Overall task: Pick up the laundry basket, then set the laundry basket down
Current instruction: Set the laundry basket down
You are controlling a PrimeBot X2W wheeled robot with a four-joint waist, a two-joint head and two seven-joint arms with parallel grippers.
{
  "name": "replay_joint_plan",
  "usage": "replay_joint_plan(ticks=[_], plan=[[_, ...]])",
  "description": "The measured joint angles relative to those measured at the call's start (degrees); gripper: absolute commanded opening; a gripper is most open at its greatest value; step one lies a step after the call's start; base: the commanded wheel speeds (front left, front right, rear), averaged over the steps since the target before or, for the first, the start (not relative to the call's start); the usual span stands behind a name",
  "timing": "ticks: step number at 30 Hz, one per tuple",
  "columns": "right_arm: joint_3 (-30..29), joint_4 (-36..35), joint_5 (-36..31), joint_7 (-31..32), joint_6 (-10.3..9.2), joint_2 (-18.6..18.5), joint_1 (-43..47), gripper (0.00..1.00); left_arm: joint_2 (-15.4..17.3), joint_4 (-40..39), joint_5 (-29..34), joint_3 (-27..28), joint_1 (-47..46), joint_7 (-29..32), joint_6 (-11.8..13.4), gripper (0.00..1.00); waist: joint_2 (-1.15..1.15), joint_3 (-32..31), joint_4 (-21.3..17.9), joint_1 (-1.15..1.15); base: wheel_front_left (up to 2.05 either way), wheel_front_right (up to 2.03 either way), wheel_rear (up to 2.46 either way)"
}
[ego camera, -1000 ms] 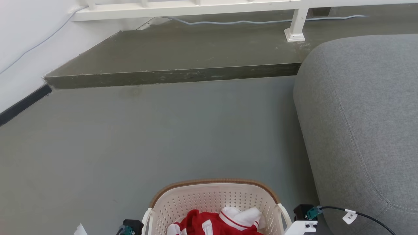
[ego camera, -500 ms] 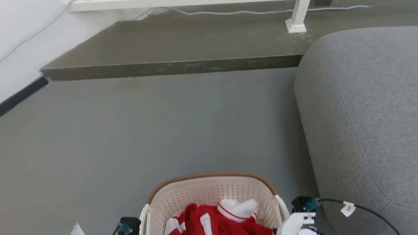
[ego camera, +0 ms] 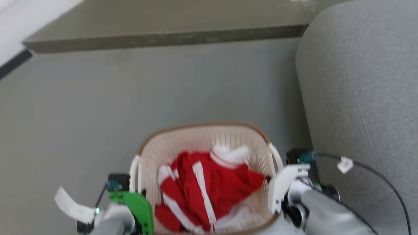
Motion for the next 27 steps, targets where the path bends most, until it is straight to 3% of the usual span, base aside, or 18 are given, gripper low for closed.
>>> replay_joint_plan(ticks=[27], plan=[[-2.22, 1.51, -2.25, -2.52, -1.0, -0.9, -21.48, 0.0, 1.55, -3.53, 2.01, 0.21, -20.33, -0.45, 1.83, 0.0, 0.0, 18.59, -0.18, 0.01, 0.0, 0.0, 0.0]])
